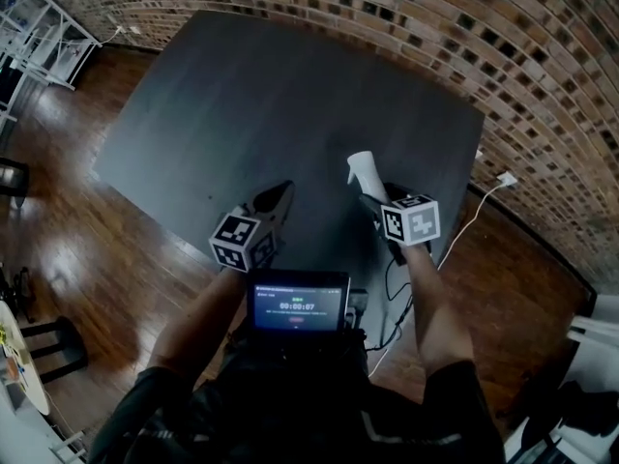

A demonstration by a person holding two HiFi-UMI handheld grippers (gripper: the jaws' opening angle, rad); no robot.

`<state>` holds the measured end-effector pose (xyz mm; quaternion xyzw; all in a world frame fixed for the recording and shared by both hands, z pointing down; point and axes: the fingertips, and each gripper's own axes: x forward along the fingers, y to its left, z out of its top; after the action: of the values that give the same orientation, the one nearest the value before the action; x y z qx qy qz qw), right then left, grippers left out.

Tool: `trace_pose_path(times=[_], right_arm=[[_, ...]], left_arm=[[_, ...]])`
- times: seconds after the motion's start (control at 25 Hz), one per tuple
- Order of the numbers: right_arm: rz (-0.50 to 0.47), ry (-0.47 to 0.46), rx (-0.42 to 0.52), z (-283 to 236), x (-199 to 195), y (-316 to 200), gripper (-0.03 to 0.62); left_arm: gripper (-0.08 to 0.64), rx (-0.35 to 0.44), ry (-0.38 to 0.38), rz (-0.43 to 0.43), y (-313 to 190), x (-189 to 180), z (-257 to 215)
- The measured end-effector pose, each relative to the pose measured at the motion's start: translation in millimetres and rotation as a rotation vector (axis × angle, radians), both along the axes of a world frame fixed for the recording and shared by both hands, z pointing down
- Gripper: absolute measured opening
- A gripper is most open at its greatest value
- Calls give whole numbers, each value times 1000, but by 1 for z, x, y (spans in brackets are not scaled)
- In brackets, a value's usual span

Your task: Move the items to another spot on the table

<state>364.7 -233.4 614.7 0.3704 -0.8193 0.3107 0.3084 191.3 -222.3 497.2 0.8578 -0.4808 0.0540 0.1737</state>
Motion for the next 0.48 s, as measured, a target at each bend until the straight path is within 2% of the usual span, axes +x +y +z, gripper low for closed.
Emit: trace_pose_path(times=[0.24,0.48], right_arm=[[-48,-69,109,-60,-29,-9,273],[-146,-126,162,-93,-86,5,273]], left_arm=[[-6,64,3,-78,16,-27,-36],[-6,108,-8,-167,35,-72,-58]])
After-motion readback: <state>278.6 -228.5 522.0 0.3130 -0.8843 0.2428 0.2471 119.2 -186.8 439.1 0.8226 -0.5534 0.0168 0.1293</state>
